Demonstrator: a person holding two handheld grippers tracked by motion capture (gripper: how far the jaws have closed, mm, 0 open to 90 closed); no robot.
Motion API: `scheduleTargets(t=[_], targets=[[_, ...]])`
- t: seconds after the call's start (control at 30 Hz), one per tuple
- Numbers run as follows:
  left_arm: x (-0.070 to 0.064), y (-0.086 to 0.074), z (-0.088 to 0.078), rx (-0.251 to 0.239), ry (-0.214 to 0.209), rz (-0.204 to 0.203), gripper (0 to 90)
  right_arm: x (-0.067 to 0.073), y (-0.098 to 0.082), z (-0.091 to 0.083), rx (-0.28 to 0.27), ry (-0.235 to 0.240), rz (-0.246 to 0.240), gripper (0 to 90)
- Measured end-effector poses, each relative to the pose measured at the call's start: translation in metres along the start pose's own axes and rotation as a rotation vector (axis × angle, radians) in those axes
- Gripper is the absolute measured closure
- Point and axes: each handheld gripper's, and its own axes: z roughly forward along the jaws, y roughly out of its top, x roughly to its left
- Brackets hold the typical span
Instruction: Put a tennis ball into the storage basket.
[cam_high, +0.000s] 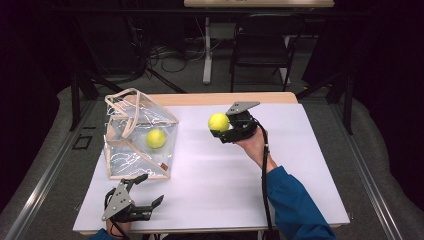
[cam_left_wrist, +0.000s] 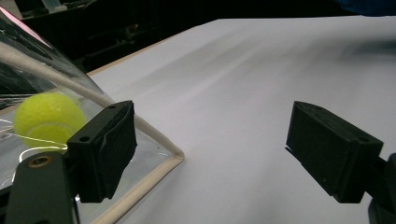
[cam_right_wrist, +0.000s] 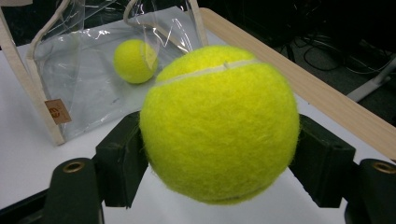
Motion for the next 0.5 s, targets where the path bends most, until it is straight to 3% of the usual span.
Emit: scheduleTargets(t=[0.5], targets=[[-0.0001,0.0001,-0.0002,0.000,0.000,0.001,16.0,0.0019,0.0099,-0.0057,-0.027,0.003,-0.009,26.3]])
